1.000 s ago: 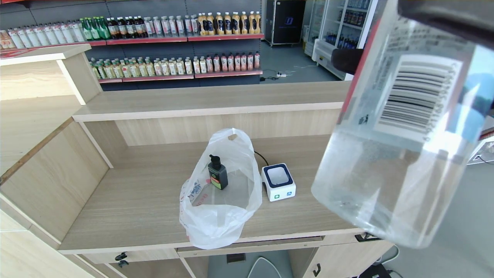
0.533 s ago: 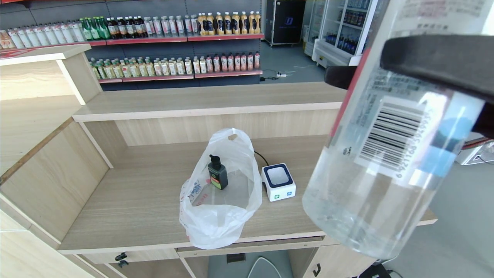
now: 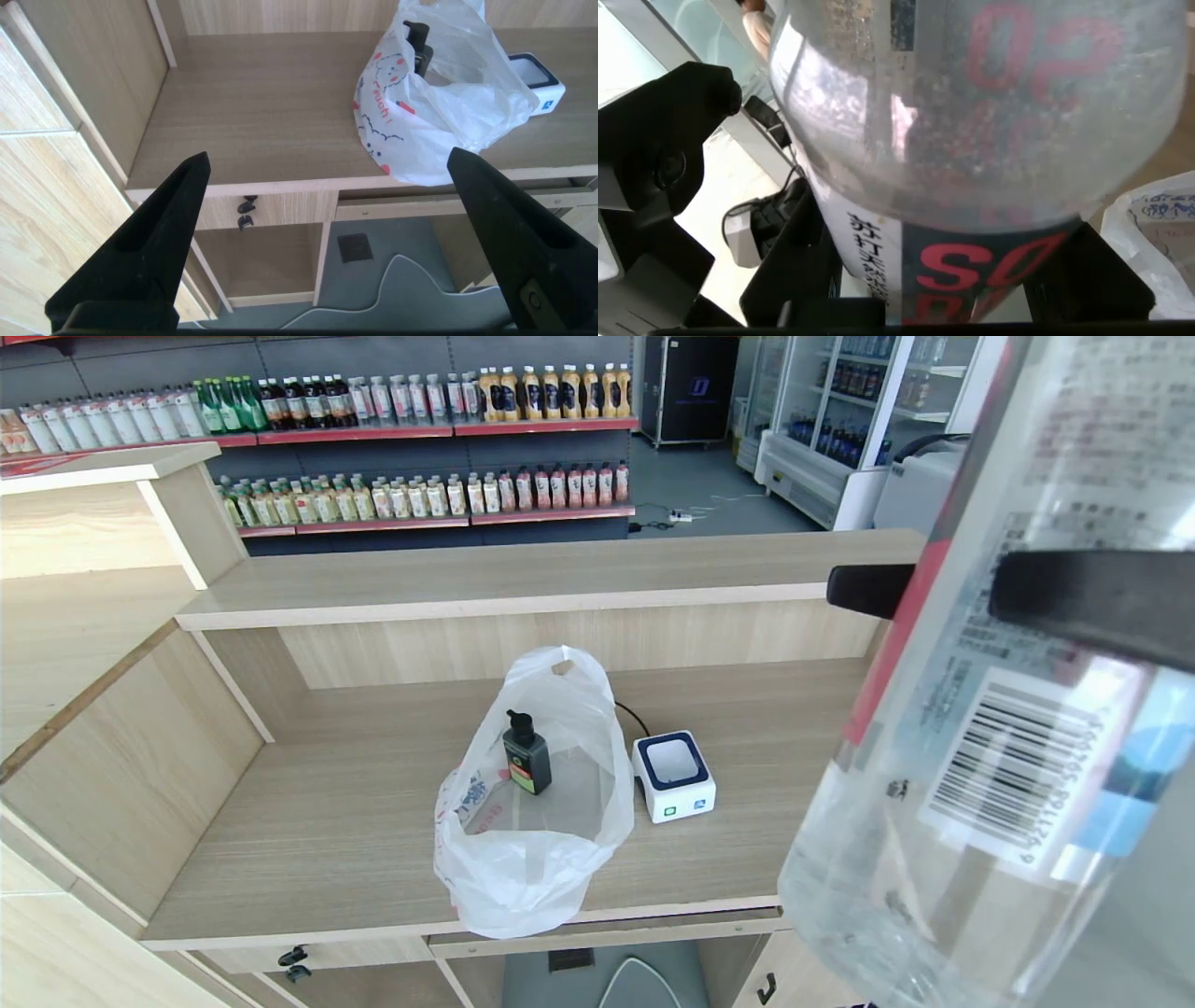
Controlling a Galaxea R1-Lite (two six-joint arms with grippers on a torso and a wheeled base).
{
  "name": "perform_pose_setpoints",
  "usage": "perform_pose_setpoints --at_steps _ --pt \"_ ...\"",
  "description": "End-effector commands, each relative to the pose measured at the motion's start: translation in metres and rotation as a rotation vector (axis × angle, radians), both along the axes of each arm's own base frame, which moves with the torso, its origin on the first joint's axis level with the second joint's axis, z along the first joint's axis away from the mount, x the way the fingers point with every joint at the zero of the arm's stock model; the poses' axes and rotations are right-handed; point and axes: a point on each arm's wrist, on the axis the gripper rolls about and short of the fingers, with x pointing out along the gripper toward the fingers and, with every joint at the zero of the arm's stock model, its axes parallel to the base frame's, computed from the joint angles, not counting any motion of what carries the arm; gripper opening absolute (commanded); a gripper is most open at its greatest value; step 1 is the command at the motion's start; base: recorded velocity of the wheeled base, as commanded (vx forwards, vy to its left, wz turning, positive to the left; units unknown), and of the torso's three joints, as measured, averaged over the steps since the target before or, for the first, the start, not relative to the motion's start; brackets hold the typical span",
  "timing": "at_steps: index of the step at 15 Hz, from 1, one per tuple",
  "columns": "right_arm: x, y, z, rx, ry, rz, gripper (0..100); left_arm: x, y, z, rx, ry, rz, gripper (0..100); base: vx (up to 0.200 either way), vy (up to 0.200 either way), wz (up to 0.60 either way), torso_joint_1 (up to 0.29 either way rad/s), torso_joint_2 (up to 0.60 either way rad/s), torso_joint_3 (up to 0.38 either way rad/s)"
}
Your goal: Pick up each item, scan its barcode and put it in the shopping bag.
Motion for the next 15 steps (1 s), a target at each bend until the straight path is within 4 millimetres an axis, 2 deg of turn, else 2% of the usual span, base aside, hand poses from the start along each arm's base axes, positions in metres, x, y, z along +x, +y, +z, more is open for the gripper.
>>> perform_pose_setpoints --at_steps 1,15 --pt "-0.005 -0.009 -0.003 0.001 0.003 -0.014 0 0.0 0.0 0.0 0.0 0.0 0.0 100 0.0 0.0 0.0 0.0 0.0 0.0" --pt "-0.009 -0.019 -0.008 -0.02 0.016 -0.008 0 0.0 0.0 0.0 0.0 -0.001 0.0 100 0.0 0.0 0.0 0.0 0.0 0.0"
